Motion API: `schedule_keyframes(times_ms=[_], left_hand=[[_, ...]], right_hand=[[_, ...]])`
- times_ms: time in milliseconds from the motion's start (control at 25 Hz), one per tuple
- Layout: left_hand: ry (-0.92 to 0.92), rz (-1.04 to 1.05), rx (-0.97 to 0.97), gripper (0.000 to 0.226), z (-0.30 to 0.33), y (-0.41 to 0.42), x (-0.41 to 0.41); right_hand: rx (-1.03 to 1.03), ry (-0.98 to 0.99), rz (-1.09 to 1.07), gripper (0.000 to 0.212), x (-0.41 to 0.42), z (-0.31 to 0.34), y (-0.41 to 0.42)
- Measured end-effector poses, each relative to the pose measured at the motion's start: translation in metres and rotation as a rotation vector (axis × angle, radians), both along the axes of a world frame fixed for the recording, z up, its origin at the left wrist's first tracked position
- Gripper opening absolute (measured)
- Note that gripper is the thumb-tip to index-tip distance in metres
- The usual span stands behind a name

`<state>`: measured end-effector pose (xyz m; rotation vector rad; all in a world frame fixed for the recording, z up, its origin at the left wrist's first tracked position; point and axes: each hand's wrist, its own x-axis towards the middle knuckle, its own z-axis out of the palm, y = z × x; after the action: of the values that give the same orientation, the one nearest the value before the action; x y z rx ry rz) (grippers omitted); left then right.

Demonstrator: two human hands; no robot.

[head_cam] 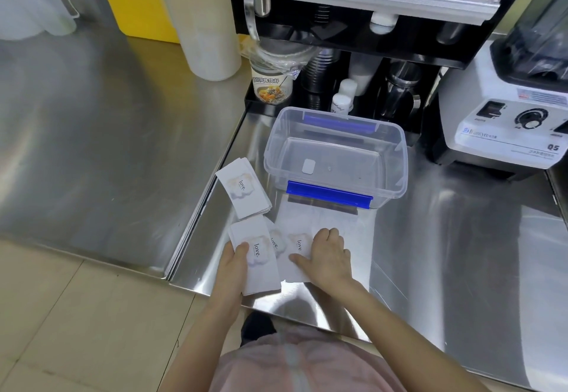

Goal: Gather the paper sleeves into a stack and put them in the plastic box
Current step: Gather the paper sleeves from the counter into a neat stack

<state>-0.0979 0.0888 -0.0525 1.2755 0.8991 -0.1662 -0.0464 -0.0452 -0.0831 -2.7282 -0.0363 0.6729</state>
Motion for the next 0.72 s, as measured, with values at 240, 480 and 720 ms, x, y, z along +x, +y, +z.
schedule_keyframes(times_ms=[240, 480, 720], left_hand=[[-0.008, -0.016, 0.004, 0.025, -0.001, 0.001, 0.003], [0.009, -0.044, 0.002, 0.032, -0.005, 0.000, 0.004], [0.021, -0.059, 0.030, 0.028, -0.009, -0.004, 0.006]], right_hand=[[0.149, 0.050, -0.084, 0.031, 0.006, 0.002, -0.008], [0.400, 0.071, -0.313, 0.016, 0.011, 0.002, -0.023], [0.500, 0.041, -0.442, 0.016, 0.013, 0.006, -0.035]])
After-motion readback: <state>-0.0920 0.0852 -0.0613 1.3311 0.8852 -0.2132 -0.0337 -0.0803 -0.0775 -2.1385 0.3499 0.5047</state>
